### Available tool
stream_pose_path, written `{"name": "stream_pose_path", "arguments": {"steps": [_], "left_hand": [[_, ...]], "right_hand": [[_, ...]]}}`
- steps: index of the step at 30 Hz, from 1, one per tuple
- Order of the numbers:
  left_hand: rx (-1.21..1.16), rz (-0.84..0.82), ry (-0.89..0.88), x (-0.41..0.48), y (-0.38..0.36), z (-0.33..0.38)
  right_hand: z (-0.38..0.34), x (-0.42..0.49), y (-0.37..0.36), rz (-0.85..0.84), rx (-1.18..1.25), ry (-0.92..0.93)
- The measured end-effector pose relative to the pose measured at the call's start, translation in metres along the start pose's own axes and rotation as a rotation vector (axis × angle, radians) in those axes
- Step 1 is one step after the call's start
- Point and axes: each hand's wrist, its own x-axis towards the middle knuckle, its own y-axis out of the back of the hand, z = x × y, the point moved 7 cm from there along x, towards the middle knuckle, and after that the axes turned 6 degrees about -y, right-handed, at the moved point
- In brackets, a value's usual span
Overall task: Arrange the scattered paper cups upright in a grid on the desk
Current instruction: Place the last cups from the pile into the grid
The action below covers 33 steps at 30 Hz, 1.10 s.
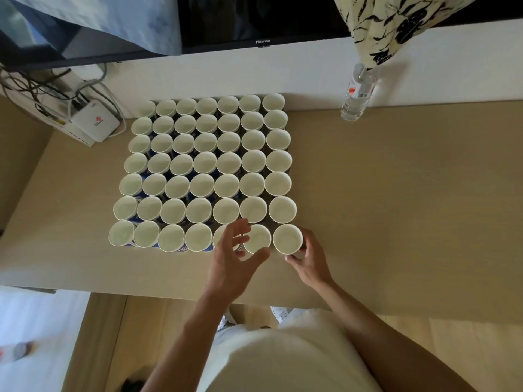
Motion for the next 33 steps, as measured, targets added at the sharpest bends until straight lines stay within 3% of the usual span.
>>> {"name": "stream_pose_path", "arguments": {"steps": [7, 11, 20, 27, 33], "left_hand": [[0.005, 0.072, 0.007, -0.013, -0.007, 0.011], [-0.03, 0.099, -0.023, -0.02, -0.019, 0.027], [-0.114, 0.132, -0.114, -0.046, -0.063, 0.077], [-0.268, 0.161, -0.135, -0.094, -0.136, 0.106], [-0.321, 0.081, -0.138, -0.128, -0.204, 0.14]], "right_hand": [[0.008, -0.004, 0.011, -0.037, -0.077, 0.012], [0.009, -0.006, 0.046, 0.038, -0.096, 0.022], [-0.043, -0.022, 0.135, 0.178, 0.111, 0.122], [-0.062, -0.084, 0.24, 0.211, 0.141, 0.227], [-0.036, -0.113, 0.331, 0.287, 0.086, 0.132]]}}
